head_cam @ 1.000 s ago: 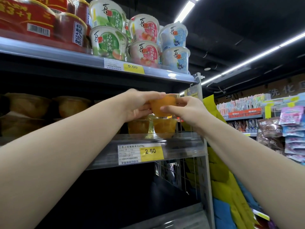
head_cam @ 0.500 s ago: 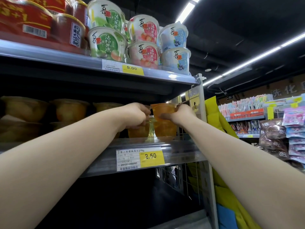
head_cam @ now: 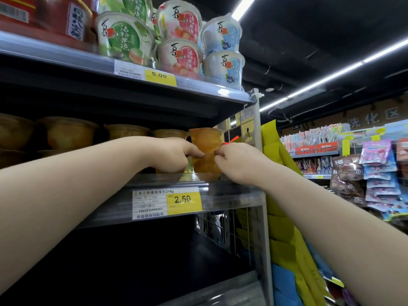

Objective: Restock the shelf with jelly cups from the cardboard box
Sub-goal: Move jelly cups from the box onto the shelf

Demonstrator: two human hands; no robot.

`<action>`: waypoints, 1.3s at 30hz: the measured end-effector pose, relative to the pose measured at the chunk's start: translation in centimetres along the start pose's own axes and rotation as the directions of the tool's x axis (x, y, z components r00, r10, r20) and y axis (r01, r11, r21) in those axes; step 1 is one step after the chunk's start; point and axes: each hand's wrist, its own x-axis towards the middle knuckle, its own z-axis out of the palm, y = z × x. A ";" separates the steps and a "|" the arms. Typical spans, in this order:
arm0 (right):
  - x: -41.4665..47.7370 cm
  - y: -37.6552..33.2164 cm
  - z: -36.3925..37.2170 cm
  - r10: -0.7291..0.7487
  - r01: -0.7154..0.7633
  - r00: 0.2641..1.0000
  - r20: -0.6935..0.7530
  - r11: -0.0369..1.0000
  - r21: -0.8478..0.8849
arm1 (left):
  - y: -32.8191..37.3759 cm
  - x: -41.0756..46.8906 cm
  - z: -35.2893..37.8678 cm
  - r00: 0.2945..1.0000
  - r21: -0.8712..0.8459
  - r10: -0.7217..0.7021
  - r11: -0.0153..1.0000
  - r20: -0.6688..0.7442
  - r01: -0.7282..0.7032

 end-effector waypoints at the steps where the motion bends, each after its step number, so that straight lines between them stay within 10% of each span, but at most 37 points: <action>1: 0.1 0.0 -0.1 0.014 -0.014 0.999 0.033 1.000 0.005 | 0.1 0.1 0.0 1.000 0.007 0.003 1.000 0.025 -0.003; 19: 2.8 -1.2 0.5 0.150 -0.215 0.925 0.350 0.964 0.158 | -0.1 -0.2 0.5 0.985 0.002 -0.142 0.990 -0.098 0.143; 29: -1.9 -2.4 1.1 0.140 -0.126 0.989 -0.056 0.971 0.204 | 0.2 -6.8 -0.5 0.946 -0.051 -0.036 0.998 -0.322 0.020; 39: -9.6 -12.3 4.9 0.097 -0.033 0.972 -0.213 0.958 0.285 | -6.1 -19.7 3.1 0.897 0.381 0.026 0.911 -0.441 0.161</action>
